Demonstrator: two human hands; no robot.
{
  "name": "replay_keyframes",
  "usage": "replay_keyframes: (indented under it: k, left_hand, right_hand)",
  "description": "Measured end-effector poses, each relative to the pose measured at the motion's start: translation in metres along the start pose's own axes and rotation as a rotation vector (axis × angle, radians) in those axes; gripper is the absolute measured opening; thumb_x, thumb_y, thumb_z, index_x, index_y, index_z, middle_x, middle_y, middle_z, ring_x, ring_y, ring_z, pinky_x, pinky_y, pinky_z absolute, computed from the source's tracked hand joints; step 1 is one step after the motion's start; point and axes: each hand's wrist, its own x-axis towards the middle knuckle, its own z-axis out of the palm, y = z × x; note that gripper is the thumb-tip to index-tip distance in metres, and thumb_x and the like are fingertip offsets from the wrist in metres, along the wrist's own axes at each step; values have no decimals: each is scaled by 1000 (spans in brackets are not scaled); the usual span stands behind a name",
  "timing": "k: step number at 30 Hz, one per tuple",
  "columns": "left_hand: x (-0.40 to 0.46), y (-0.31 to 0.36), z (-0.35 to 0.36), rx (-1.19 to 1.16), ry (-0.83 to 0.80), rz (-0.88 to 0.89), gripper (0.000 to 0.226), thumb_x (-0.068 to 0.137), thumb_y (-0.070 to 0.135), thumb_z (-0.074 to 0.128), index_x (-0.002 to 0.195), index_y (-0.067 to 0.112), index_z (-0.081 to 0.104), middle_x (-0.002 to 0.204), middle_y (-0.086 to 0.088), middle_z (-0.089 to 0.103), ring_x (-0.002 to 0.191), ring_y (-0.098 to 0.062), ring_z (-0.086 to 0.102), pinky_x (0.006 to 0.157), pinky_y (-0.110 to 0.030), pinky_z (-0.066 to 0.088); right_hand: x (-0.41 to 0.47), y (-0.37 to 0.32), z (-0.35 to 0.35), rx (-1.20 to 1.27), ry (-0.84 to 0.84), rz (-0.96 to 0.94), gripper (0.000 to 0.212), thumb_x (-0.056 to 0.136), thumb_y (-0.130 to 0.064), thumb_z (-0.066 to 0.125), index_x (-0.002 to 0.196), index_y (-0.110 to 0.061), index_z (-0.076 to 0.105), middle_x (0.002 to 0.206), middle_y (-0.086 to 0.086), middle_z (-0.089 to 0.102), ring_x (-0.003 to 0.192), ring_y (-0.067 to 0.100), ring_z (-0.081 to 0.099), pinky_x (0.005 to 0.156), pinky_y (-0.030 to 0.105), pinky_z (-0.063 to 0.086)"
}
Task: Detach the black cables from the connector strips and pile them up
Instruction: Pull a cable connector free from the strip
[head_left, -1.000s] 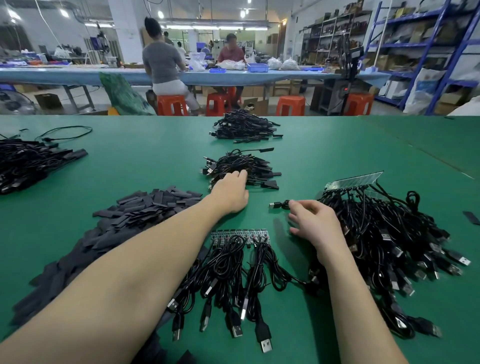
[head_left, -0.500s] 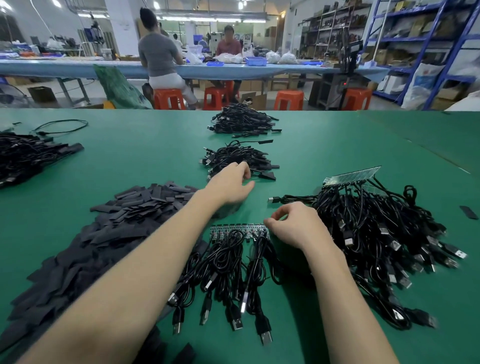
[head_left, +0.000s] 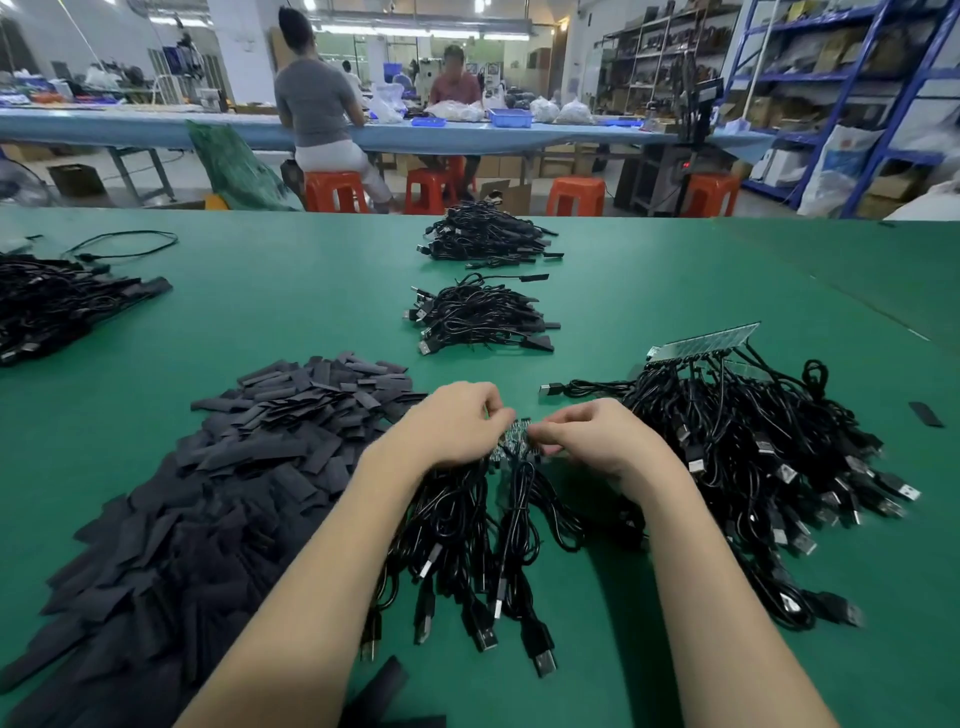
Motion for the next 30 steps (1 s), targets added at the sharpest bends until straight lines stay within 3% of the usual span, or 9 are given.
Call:
replay_keyframes:
  k: [3,6,11,14,19,24,27,30]
  left_hand:
    - [-3,-4,-17,-133,-30,31,21,95,48,60,93,27,60,95,5,66,85,-14,59,78,-29,45]
    - [-7,-10,-31,-328,-84,85,20,88,46,73,88,28,66,81,8,65,71,-10,57,76,-28,47]
    - [-8,-15,-36,-512,-137,157,10,85,38,79,91,31,76,81,13,74,76,0,65,80,-20,47]
    - [-8,-15,-34,-615,-159,162,10,80,37,82,87,32,78,83,9,76,76,-3,66,82,-23,46]
    - [-10,-17,-30,-718,-203,144,18,79,34,81,94,25,78,89,4,76,80,-5,65,83,-23,45]
    - [-12,-17,-31,-787,-227,156,28,75,35,80,98,20,76,92,5,76,84,-5,66,82,-18,47]
    - [-13,-19,-30,-824,-203,157,25,77,33,81,98,20,76,94,5,77,86,-5,68,81,-15,48]
    - [-11,-23,-27,-801,-183,98,17,85,26,79,100,19,75,97,5,77,88,-4,69,86,-18,48]
  right_hand:
    - [-5,1,-4,179,-65,-22,18,77,-39,86,83,-23,80,75,-8,75,48,3,49,45,18,31]
    - [-7,0,-7,320,-147,-39,21,74,-39,87,87,-24,82,80,-9,72,51,4,44,43,18,25]
    - [-8,0,-4,457,-257,-81,24,55,-43,88,74,-30,80,76,-13,66,53,4,38,40,15,20]
    - [-5,3,-4,546,-302,-77,30,51,-40,90,76,-27,80,75,-12,64,53,3,35,41,15,18]
    - [-3,6,-1,596,-346,-62,32,53,-38,89,81,-23,82,65,-13,54,45,1,29,40,14,18]
    - [-7,4,2,689,-441,-19,8,68,-31,78,64,-25,79,45,-13,42,36,1,26,38,14,11]
    - [-7,5,2,728,-396,46,29,71,-33,79,47,-23,65,44,-12,36,38,1,27,46,20,10]
    - [-6,4,-6,741,-323,33,27,74,-32,78,49,-25,68,45,-10,39,41,2,31,48,20,11]
